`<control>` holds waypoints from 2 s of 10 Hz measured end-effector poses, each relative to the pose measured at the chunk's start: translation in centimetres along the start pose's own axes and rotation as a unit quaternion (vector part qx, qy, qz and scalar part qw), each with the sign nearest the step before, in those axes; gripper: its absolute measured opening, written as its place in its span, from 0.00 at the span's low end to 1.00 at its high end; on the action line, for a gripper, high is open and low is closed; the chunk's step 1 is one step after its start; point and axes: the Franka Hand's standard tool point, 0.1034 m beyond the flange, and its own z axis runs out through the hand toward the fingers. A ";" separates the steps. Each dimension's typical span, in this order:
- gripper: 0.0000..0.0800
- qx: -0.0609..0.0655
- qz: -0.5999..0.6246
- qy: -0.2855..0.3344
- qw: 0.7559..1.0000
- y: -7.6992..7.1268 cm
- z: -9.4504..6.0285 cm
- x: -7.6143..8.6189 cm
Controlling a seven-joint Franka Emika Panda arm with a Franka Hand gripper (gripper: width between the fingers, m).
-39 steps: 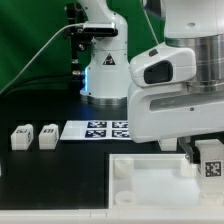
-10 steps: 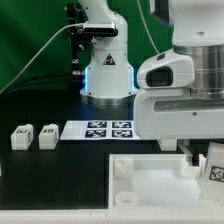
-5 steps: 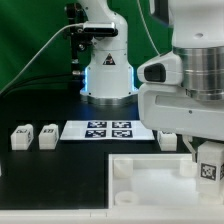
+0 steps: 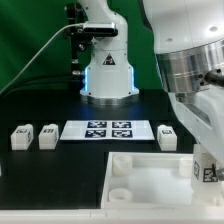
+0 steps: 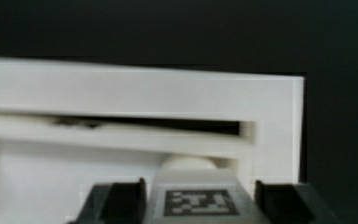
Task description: Assemble one leg
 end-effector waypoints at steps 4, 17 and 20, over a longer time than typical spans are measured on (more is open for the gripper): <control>0.65 -0.004 -0.042 -0.001 0.999 0.2 0.1 -0.2; 0.55 -0.061 -0.618 0.021 0.784 0.0 -0.9 1.0; 0.37 -0.055 -0.486 0.027 0.872 0.0 -0.8 0.7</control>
Offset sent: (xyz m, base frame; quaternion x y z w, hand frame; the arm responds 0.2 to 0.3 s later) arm 0.0000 0.0000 0.0000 0.0000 0.0000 -0.0899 0.9960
